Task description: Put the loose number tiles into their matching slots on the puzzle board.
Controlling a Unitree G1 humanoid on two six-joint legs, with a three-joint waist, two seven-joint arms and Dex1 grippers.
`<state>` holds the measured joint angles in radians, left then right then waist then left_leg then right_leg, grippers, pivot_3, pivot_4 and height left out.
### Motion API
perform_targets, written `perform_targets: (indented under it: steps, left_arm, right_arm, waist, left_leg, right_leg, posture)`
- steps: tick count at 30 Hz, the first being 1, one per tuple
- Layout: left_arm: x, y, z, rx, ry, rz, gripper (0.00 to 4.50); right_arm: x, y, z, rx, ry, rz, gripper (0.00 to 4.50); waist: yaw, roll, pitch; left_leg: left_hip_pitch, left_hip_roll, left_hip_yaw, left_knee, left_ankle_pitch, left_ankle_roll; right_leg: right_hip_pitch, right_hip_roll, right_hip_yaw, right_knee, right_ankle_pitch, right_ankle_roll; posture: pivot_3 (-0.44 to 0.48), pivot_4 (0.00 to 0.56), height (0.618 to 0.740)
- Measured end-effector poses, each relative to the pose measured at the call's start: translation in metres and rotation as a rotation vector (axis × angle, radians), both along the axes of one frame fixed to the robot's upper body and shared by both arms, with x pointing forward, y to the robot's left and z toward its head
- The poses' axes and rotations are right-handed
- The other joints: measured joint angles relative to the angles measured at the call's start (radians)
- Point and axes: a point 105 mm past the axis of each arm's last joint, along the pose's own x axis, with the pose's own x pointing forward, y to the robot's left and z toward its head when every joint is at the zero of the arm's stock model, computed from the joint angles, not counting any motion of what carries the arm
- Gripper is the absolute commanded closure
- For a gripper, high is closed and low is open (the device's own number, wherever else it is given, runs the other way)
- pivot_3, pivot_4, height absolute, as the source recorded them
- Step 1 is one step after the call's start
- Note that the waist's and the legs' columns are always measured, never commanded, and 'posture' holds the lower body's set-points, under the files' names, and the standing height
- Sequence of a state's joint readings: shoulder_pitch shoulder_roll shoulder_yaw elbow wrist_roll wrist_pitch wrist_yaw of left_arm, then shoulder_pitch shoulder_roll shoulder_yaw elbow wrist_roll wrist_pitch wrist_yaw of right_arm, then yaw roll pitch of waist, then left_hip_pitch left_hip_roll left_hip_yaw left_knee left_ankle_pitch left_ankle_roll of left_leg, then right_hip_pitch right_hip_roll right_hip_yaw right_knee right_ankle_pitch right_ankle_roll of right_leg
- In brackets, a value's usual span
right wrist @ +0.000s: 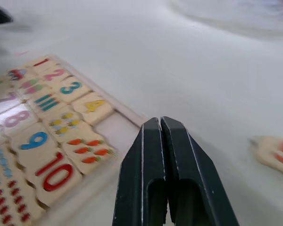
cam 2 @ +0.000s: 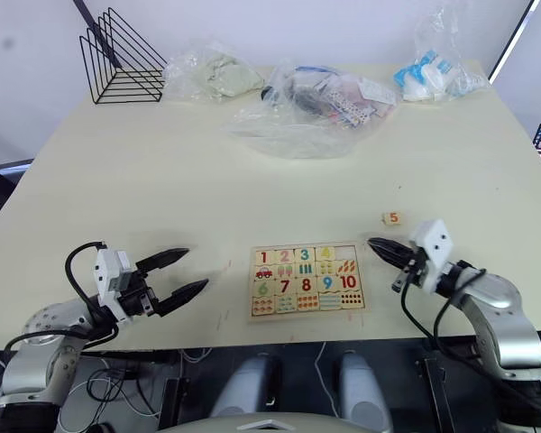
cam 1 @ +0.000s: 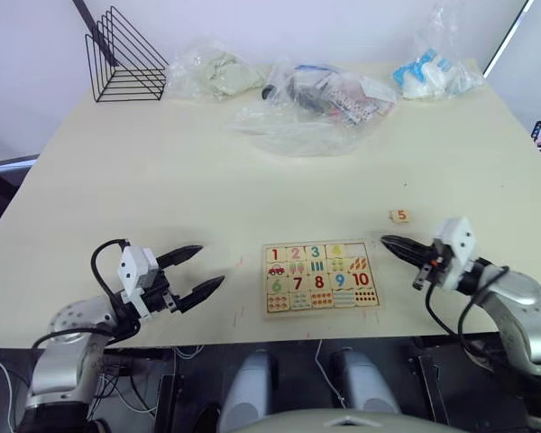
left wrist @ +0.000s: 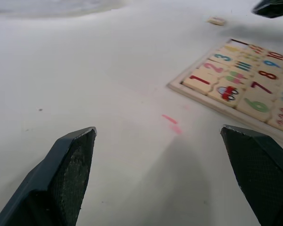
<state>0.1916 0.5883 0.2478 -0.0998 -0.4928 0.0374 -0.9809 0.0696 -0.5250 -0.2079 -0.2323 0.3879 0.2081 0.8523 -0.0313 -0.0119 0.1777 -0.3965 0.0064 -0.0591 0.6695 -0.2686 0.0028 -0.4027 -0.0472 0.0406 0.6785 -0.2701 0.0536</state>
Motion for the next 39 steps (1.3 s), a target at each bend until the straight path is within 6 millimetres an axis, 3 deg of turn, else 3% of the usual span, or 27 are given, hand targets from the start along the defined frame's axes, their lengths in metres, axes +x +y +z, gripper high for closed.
perform_targets:
  steps: [3,4,8,9,15,24,39]
  left_arm:
    - [-0.004,0.002,-0.006,-0.014,0.005,0.086,0.00]
    - [-0.005,0.003,-0.007,-0.015,0.004,0.106,0.00]
    - [-0.004,0.004,-0.006,-0.025,-0.018,0.196,0.00]
    - [-0.005,0.005,-0.007,-0.028,-0.018,0.217,0.00]
    - [-0.008,0.012,-0.007,-0.020,-0.027,0.310,0.00]
    - [-0.001,0.016,0.002,-0.012,-0.065,0.331,0.00]
    - [0.002,0.018,-0.003,-0.002,-0.050,0.320,0.00]
  right_arm:
    - [-0.008,-0.026,-0.005,0.010,0.010,-0.104,2.83]
    - [-0.011,-0.031,-0.005,0.011,0.009,-0.122,2.15]
    - [-0.026,-0.058,-0.009,0.018,-0.002,-0.219,0.21]
    - [-0.032,-0.064,-0.013,0.026,0.000,-0.242,0.07]
    - [-0.049,-0.081,-0.030,0.072,0.026,-0.308,0.07]
    - [-0.049,-0.087,-0.037,0.091,0.008,-0.339,0.07]
    - [-0.048,-0.086,-0.038,0.089,-0.009,-0.351,0.07]
  waist:
    - [0.002,0.000,0.000]
    - [0.001,0.000,0.000]
    - [0.005,0.000,-0.001]
    - [0.006,0.000,-0.001]
    - [0.010,0.000,-0.001]
    - [0.017,0.000,-0.001]
    - [0.017,0.000,-0.001]
  left_leg:
    - [0.001,0.000,0.000,0.000,0.000,0.000]
    - [0.001,0.000,0.000,0.000,0.000,0.000]
    - [0.002,0.000,0.000,0.000,0.000,0.000]
    - [0.002,0.000,0.001,0.000,0.000,0.000]
    - [0.006,0.000,0.002,0.000,0.000,0.000]
    - [0.010,0.000,0.004,-0.001,0.000,0.000]
    - [0.011,0.000,0.004,-0.001,0.000,0.000]
  right_leg:
    - [0.000,0.000,0.001,0.000,0.000,0.000]
    - [0.000,0.000,0.001,0.000,0.000,0.000]
    - [0.002,0.000,0.000,0.000,0.000,0.000]
    - [0.002,0.000,0.000,-0.001,0.000,0.000]
    - [0.005,0.001,0.002,0.000,0.000,0.000]
    - [0.009,0.000,0.003,-0.001,0.000,0.000]
    - [0.010,0.001,0.003,-0.001,0.000,0.000]
  posture:
    - [0.000,0.150,0.740]
    - [0.000,0.150,0.740]
    - [0.000,0.150,0.740]
    - [0.000,0.150,0.740]
    - [0.000,0.150,0.740]
    - [0.000,0.150,0.740]
    - [0.000,0.150,0.740]
